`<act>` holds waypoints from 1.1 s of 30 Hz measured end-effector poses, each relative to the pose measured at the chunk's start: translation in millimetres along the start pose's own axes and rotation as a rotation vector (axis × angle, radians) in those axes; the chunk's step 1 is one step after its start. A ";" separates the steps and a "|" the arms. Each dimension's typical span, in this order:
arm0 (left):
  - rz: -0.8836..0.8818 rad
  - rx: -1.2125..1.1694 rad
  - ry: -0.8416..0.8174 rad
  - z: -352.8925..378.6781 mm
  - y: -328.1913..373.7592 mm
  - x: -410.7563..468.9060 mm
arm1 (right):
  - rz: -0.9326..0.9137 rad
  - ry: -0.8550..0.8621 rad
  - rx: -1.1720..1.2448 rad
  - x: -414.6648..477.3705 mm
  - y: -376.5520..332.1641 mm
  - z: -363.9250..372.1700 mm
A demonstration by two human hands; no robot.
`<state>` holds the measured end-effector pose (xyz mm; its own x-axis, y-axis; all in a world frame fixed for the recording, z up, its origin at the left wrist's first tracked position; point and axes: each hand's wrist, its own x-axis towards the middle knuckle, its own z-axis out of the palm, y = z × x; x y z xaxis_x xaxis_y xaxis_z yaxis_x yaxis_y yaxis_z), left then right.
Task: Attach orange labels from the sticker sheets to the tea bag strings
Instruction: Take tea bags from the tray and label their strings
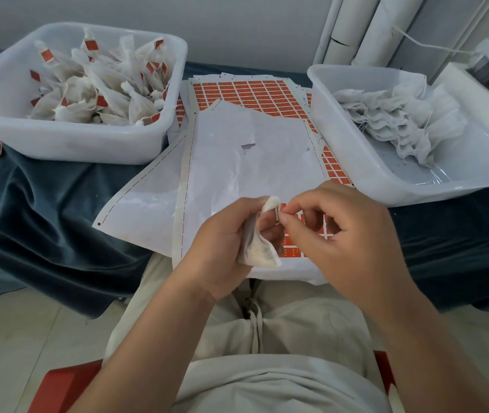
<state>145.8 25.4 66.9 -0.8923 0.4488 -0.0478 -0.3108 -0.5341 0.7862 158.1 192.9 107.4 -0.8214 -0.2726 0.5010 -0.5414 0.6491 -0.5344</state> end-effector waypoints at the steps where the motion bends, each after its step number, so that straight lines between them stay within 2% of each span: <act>1: 0.022 0.016 0.004 0.1 -0.3 0.1 | -0.030 0.023 -0.038 -0.2 -0.7 1.3; 7: 0.087 0.195 0.071 -3.4 -3.3 0.7 | -0.094 0.026 -0.123 -1.5 -0.9 0.7; 14: 0.059 0.277 0.146 -4.2 -4.1 0.2 | -0.134 0.022 -0.220 -0.4 -2.7 2.1; 19: 0.052 0.272 0.130 -3.8 -3.0 0.2 | 0.017 -0.015 -0.140 -0.6 -4.7 -1.6; 21: 0.074 0.339 0.140 -4.8 -3.5 -0.2 | 0.076 -0.059 -0.115 -0.2 -4.8 -4.3; 28: 0.095 0.484 0.166 -2.2 -8.8 -1.0 | 0.309 -0.260 0.360 4.8 3.1 -12.3; 33: 0.101 0.316 0.119 -1.6 -6.8 -0.8 | 0.366 -0.295 0.516 7.0 7.6 -11.6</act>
<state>148.1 27.5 60.6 -0.9509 0.3090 -0.0171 -0.1192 -0.3149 0.9416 150.2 204.1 114.7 -0.9422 -0.3296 0.0601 -0.1765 0.3357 -0.9253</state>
